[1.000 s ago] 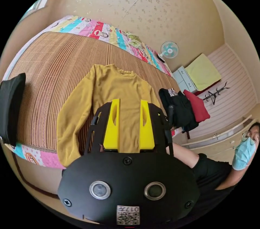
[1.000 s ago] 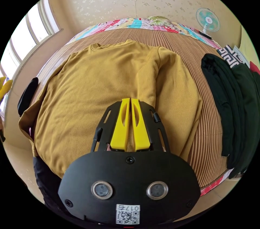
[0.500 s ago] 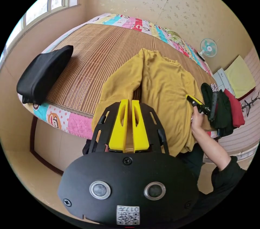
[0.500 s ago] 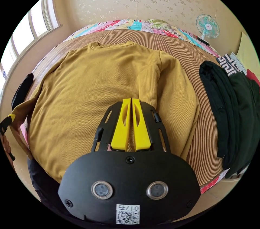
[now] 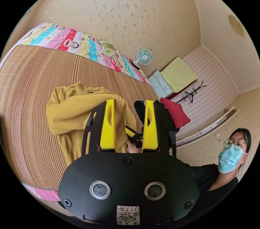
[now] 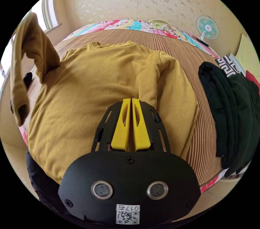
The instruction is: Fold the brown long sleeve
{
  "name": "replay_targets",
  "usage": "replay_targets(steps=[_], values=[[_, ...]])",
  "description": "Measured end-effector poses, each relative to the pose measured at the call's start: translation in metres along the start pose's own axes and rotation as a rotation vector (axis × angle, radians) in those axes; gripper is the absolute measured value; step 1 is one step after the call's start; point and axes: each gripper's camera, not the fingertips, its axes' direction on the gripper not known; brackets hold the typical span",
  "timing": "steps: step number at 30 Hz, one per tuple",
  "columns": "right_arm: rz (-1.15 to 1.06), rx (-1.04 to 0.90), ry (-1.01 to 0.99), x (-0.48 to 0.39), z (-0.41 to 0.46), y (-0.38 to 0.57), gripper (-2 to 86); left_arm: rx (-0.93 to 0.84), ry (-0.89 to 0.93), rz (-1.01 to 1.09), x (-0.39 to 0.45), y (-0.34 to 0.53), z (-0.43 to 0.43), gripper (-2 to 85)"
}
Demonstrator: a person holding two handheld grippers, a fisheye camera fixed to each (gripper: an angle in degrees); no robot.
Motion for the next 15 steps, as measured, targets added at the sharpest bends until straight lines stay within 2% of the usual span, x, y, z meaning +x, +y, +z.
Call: replay_targets(steps=[6,9,13,15], values=[[-0.004,0.001,0.010,0.003,0.005,-0.002,0.6,0.041,-0.281,-0.120,-0.068,0.098,0.028,12.4],[-0.007,0.000,0.017,0.005,0.007,-0.004,0.7,-0.036,-0.440,-0.123,-0.089,0.142,0.049,12.4],[-0.010,0.000,0.023,0.009,0.010,-0.007,0.7,-0.104,-0.845,0.037,-0.098,0.198,0.098,8.9],[-0.010,-0.004,0.024,0.011,0.012,-0.009,0.8,-0.044,-0.841,0.072,-0.099,0.213,0.104,8.0]])
